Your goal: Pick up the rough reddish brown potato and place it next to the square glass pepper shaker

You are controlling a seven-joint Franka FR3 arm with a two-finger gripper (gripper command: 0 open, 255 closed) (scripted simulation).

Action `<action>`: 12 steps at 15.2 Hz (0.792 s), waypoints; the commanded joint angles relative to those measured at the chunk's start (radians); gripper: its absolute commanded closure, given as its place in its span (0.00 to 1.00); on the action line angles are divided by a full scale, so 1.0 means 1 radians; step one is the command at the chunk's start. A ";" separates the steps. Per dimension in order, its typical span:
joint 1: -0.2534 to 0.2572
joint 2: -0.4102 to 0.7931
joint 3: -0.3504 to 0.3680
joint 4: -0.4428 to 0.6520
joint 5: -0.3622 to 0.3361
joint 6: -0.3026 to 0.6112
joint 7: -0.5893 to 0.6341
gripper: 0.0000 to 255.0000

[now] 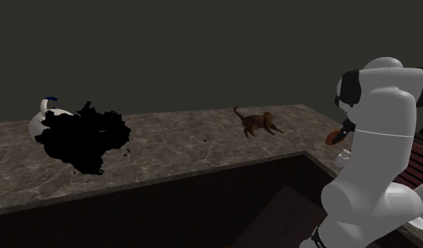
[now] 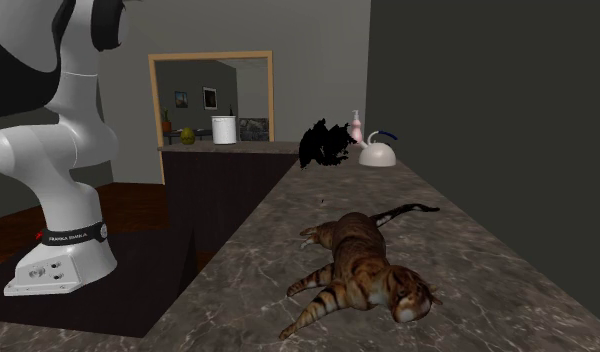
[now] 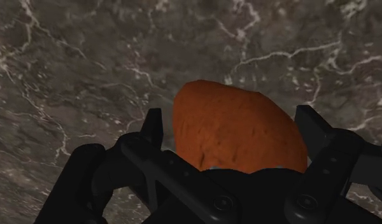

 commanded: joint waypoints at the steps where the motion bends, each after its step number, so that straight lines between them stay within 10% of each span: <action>1: 0.011 -0.027 -0.017 -0.004 -0.029 -0.017 0.016 0.00; 12: 0.041 -0.101 -0.061 -0.001 -0.108 -0.065 0.062 0.00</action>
